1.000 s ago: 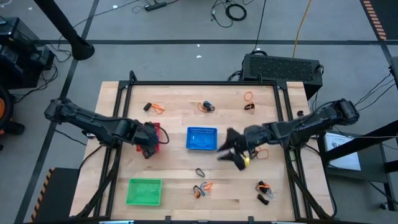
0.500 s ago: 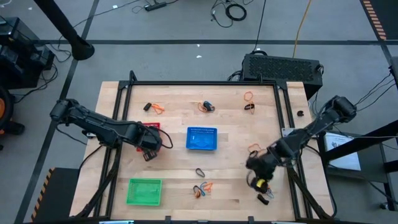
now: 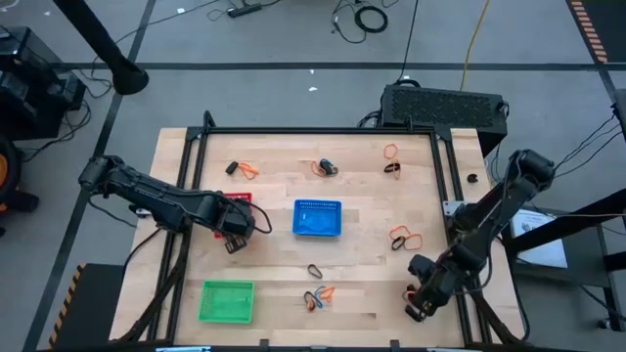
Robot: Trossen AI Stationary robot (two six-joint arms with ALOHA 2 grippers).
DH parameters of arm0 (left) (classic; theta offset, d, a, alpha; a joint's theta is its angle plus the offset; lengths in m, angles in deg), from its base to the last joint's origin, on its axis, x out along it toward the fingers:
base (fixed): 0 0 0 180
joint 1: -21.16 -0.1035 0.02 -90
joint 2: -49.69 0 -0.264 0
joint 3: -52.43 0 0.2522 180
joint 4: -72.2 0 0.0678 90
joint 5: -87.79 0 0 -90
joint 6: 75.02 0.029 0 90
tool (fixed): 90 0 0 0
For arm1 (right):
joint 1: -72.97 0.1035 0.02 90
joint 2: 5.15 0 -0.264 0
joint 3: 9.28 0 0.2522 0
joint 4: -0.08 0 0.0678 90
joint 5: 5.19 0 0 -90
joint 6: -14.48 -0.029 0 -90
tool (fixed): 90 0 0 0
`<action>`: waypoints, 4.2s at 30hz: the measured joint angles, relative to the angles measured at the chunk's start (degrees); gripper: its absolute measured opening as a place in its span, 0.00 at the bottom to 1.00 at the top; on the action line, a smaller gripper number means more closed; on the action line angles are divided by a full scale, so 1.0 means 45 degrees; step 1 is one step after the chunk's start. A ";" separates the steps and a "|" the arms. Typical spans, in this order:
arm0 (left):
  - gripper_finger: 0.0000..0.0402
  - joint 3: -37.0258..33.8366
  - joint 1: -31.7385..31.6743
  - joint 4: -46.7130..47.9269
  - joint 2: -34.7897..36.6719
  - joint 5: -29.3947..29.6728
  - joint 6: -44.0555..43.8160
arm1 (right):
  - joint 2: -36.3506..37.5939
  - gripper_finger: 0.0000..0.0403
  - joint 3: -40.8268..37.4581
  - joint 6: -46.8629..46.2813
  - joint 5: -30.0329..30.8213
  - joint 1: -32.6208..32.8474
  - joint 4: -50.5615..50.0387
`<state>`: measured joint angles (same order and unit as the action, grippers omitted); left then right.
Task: Sort rubber bands into baskets
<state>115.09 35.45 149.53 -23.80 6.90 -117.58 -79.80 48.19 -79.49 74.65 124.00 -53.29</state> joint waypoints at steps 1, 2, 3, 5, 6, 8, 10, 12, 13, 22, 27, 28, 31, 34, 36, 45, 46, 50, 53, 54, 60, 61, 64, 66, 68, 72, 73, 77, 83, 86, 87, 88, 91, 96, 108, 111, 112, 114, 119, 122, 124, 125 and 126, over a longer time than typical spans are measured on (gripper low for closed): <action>0.00 0.0000 0.0000 0.0006 0.0000 0.0000 0.0000 | -0.0119 0.45 0.0000 -0.0043 -0.0023 0.0154 0.0052; 0.00 0.0000 0.0000 0.0010 0.0000 0.0016 0.0002 | -0.0228 0.45 0.0000 -0.0101 -0.0030 0.0297 0.0093; 0.00 0.0000 0.0000 0.0012 0.0000 0.0099 0.0008 | -0.0363 0.45 0.0000 -0.0143 -0.0032 0.0413 0.0114; 0.00 0.0000 0.0000 0.0024 0.0000 0.0395 0.0138 | -0.0689 0.45 0.0000 -0.0186 -0.0032 0.0592 0.0097; 0.00 0.0000 0.0000 0.0024 0.0000 0.0475 0.0223 | -0.0846 0.45 0.0000 -0.0170 -0.0033 0.0638 0.0108; 0.00 0.0000 -0.0008 0.0016 0.0000 0.0608 0.0233 | -0.1131 0.45 0.0000 -0.0114 -0.0051 0.0647 0.0303; 0.00 0.0000 -0.0015 0.0010 0.0000 0.0670 0.0238 | -0.1387 0.45 0.0000 -0.0067 -0.0069 0.0641 0.0843; 0.00 -0.0001 -0.0015 0.0005 0.0000 0.0670 0.0238 | -0.1612 0.45 0.0000 -0.0012 -0.0108 0.0666 0.1446; 0.00 -0.0005 -0.0015 0.0005 0.0000 0.0670 0.0238 | -0.1734 0.45 0.0000 -0.0007 -0.0113 0.0688 0.1737; 0.00 -0.0005 -0.0015 -0.0005 0.0000 0.0709 0.0238 | -0.2999 0.45 0.0000 0.0022 -0.0797 0.0901 0.2491; 0.03 -0.0005 0.0000 -0.0049 0.0000 0.0763 0.0504 | -0.3287 0.45 0.0000 0.0003 -0.0829 0.1041 0.2481; 0.05 -0.0005 0.0018 -0.0049 0.0000 0.0768 0.0585 | -0.3289 0.44 0.0000 -0.0007 -0.0824 0.1035 0.2481; 0.11 -0.0005 0.0024 -0.0044 0.0000 0.0928 0.0641 | -0.3289 0.38 0.0000 0.0013 -0.0770 0.1030 0.2438; 0.17 -0.0006 0.0024 -0.0039 0.0000 0.1081 0.0643 | -0.3289 0.28 0.0000 0.0022 -0.0756 0.1020 0.2214; 0.20 -0.0010 0.0024 -0.0029 0.0000 0.1088 0.0649 | -0.3289 0.19 0.0000 0.0022 -0.0758 0.1020 0.2171; 0.28 0.0083 0.0024 0.0033 0.0002 0.0699 0.0571 | -0.3286 0.01 0.0000 0.0045 -0.1954 0.0894 0.2504; 0.28 0.0191 0.0024 0.0018 0.0030 0.0710 0.0594 | -0.3269 0.01 0.0000 0.0064 -0.2218 0.0844 0.2557; 0.28 0.0634 0.0024 -0.0689 0.0163 0.0889 0.1248 | -0.2956 0.01 0.0000 0.0027 -0.2946 0.0540 0.2847; 0.28 0.0824 0.0024 -0.1625 0.0375 0.0964 0.1926 | -0.2468 0.00 0.0000 -0.0047 -0.3388 0.0258 0.3060; 0.28 0.0850 0.0024 -0.1904 0.0448 0.1016 0.2054 | -0.2242 0.00 0.0005 -0.0143 -0.3424 0.0175 0.3061; 0.28 0.0850 0.0000 -0.3759 0.0875 0.1017 0.3037 | -0.0839 0.00 0.0005 -0.0752 -0.3398 -0.0281 0.3006; 0.28 0.0850 -0.0001 -0.4231 0.0915 0.0874 0.3296 | -0.0605 0.00 0.0005 -0.0857 -0.3395 -0.0339 0.3019; 0.28 0.0850 0.0000 -0.5900 0.0919 0.0182 0.4247 | 0.0151 0.00 0.0005 -0.0997 -0.3397 -0.0544 0.3220; 0.28 0.0850 0.0000 -0.7169 0.0911 -0.0420 0.4929 | 0.0611 0.00 0.0005 -0.1086 -0.3306 -0.0705 0.3398; 0.28 0.0850 -0.0029 -0.8693 0.0789 -0.1188 0.5330 | 0.1065 0.00 0.0005 -0.1079 -0.2925 -0.0880 0.3502; 0.28 0.0855 -0.0156 -1.1970 0.0458 -0.2838 0.6039 | 0.1842 0.00 0.0005 -0.0367 -0.1366 -0.1295 0.3954; 0.28 0.0865 -0.0175 -1.2728 0.0341 -0.3090 0.6178 | 0.1980 0.00 0.0005 -0.0104 -0.0904 -0.1428 0.4081; 0.28 0.0865 -0.0351 -1.5260 -0.0310 -0.3666 0.6587 | 0.2409 0.00 0.0005 0.1356 0.0723 -0.2082 0.4554; 0.28 0.0860 -0.0810 -1.8770 -0.1925 -0.4688 0.6284 | 0.2450 0.00 0.0010 0.3552 0.1354 -0.3492 0.6303; 0.28 0.0860 -0.0948 -2.0651 -0.2919 -0.5389 0.5771 | 0.2447 0.00 0.0010 0.4512 0.1371 -0.4290 0.7209; 0.28 0.0860 -0.0980 -2.1225 -0.3256 -0.5507 0.5621 | 0.2447 0.00 0.0010 0.4768 0.1371 -0.4561 0.7527; 0.28 0.0860 -0.1002 -2.1779 -0.3577 -0.5579 0.5536 | 0.2447 0.00 0.0010 0.5011 0.1371 -0.4815 0.7835; 0.28 0.0860 -0.1005 -2.3151 -0.4339 -0.5591 0.5571 | 0.2442 0.00 0.0010 0.5684 0.1293 -0.5453 0.8833; 0.28 0.0860 -0.1194 -2.3870 -0.4992 -0.5612 0.5215 | 0.2442 0.00 0.0015 0.6040 0.1178 -0.6233 1.0112; 0.28 0.0860 -0.1959 -2.3936 -0.5017 -0.5719 0.5236 | 0.2260 0.00 0.0015 0.5997 0.0486 -0.7283 1.1415; 0.28 0.0860 -0.2073 -2.3936 -0.5017 -0.5935 0.5304 | 0.1890 0.00 0.0015 0.5950 0.0010 -0.7439 1.2125; 0.28 0.0860 -0.2106 -2.3935 -0.5017 -0.5979 0.5306 | 0.1727 0.00 0.0015 0.5943 -0.0187 -0.7523 1.2390; 0.28 0.0860 -0.2132 -2.3931 -0.5017 -0.5984 0.5393 | 0.1451 0.00 0.0015 0.5943 -0.0455 -0.7671 1.2549; 0.28 0.0860 -0.2124 -2.3848 -0.5017 -0.6113 0.5640 | 0.0933 0.00 0.0015 0.5934 -0.0810 -0.8072 1.3269; 0.28 0.0860 -0.2123 -2.3579 -0.5017 -0.6130 0.5867 | 0.0728 0.00 0.0010 0.5822 -0.0873 -0.8286 1.3546; 0.28 0.0860 -0.2123 -2.3499 -0.5017 -0.6130 0.5970 | 0.0624 0.00 0.0010 0.5798 -0.1113 -0.8452 1.3794; 0.28 0.0860 -0.2123 -2.3512 -0.5017 -0.6125 0.5979 | 0.0574 0.00 0.0015 0.5743 -0.1159 -0.8523 1.3881; 0.28 0.0860 -0.2123 -2.3527 -0.5017 -0.6128 0.5996 | 0.0552 0.00 0.0015 0.5681 -0.1165 -0.8592 1.3840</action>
<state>118.96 25.90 43.66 -46.38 -20.68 -90.60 -77.32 48.25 -53.92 69.41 85.33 8.99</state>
